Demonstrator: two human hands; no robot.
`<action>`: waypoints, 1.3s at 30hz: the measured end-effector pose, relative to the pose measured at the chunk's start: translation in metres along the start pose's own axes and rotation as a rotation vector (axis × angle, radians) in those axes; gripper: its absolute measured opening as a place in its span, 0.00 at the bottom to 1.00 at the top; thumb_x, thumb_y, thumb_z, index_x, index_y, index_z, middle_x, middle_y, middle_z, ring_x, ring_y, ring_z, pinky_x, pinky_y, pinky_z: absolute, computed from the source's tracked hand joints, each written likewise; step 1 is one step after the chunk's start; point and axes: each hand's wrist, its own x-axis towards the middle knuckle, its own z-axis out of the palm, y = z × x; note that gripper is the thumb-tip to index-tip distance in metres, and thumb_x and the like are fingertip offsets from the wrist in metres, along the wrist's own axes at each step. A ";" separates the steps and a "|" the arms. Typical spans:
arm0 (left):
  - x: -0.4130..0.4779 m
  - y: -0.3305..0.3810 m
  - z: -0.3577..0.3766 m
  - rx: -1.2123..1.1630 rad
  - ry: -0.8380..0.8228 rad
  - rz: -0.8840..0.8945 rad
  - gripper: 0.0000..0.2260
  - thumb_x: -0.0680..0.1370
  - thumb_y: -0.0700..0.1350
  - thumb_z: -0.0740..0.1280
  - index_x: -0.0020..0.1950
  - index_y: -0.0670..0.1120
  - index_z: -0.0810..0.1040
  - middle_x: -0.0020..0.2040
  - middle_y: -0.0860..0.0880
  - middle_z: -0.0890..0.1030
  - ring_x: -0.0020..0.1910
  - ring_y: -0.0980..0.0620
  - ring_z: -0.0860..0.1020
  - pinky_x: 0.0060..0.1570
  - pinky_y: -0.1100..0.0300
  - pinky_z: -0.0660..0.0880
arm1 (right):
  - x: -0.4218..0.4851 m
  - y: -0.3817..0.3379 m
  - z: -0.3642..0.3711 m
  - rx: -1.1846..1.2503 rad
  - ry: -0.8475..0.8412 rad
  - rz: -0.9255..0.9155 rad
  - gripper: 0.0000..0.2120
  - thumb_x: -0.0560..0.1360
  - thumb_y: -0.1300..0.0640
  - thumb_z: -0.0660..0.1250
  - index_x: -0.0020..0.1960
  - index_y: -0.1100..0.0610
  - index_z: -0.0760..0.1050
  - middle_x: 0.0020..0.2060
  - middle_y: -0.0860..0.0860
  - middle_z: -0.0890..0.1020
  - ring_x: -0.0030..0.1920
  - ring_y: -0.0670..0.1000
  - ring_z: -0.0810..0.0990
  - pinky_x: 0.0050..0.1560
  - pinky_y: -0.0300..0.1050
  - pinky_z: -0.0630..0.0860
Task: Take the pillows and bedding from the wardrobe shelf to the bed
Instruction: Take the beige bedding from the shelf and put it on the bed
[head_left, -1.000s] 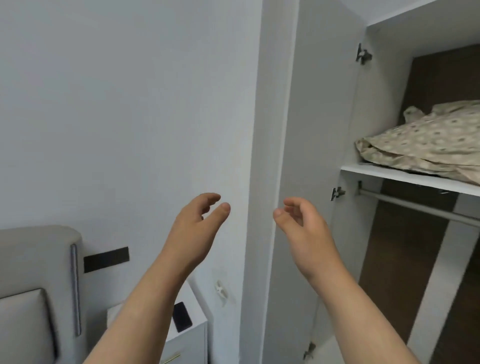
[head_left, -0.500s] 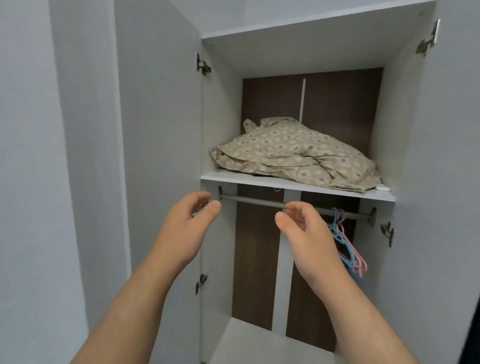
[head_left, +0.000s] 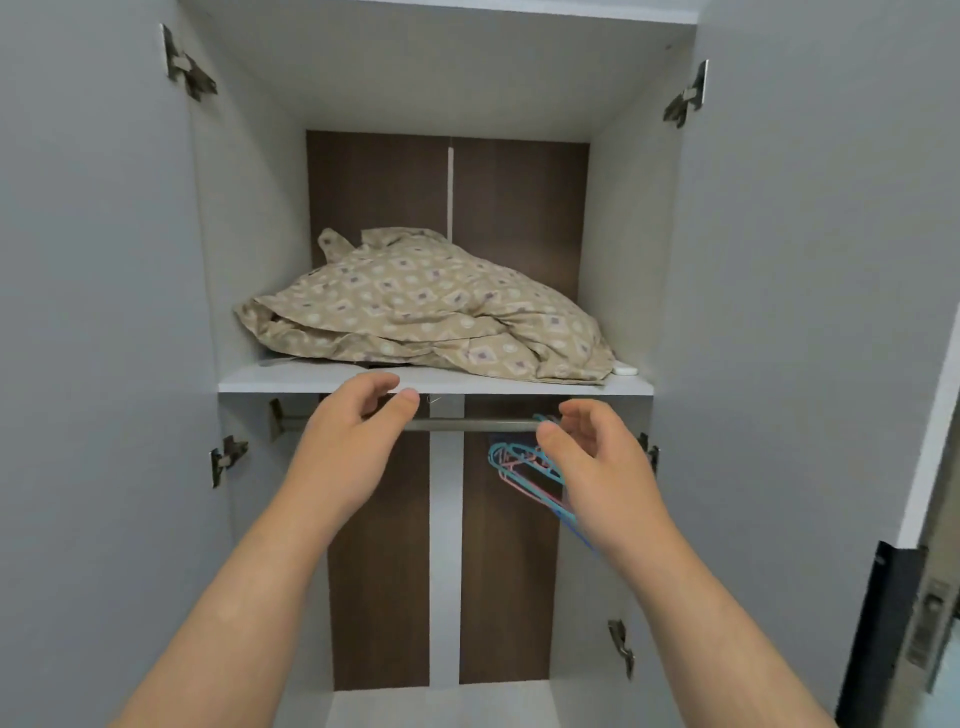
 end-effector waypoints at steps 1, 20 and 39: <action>0.008 -0.003 0.006 0.000 -0.013 0.002 0.16 0.78 0.52 0.64 0.65 0.51 0.75 0.63 0.54 0.77 0.64 0.56 0.73 0.63 0.56 0.68 | 0.008 0.006 -0.001 0.009 0.015 0.002 0.21 0.72 0.43 0.67 0.62 0.47 0.73 0.60 0.44 0.77 0.62 0.47 0.76 0.62 0.49 0.73; 0.219 -0.068 0.115 0.274 0.142 0.087 0.20 0.78 0.56 0.63 0.69 0.52 0.72 0.69 0.53 0.73 0.68 0.53 0.69 0.64 0.54 0.66 | 0.264 0.113 0.016 0.070 0.118 0.042 0.20 0.75 0.42 0.63 0.64 0.46 0.69 0.60 0.46 0.76 0.59 0.49 0.73 0.61 0.53 0.71; 0.471 -0.062 0.179 0.560 0.214 0.109 0.27 0.74 0.60 0.58 0.67 0.45 0.72 0.66 0.43 0.76 0.60 0.39 0.75 0.34 0.58 0.68 | 0.485 0.089 0.059 -0.497 0.264 0.055 0.33 0.71 0.36 0.57 0.66 0.58 0.70 0.63 0.58 0.76 0.61 0.63 0.74 0.56 0.50 0.74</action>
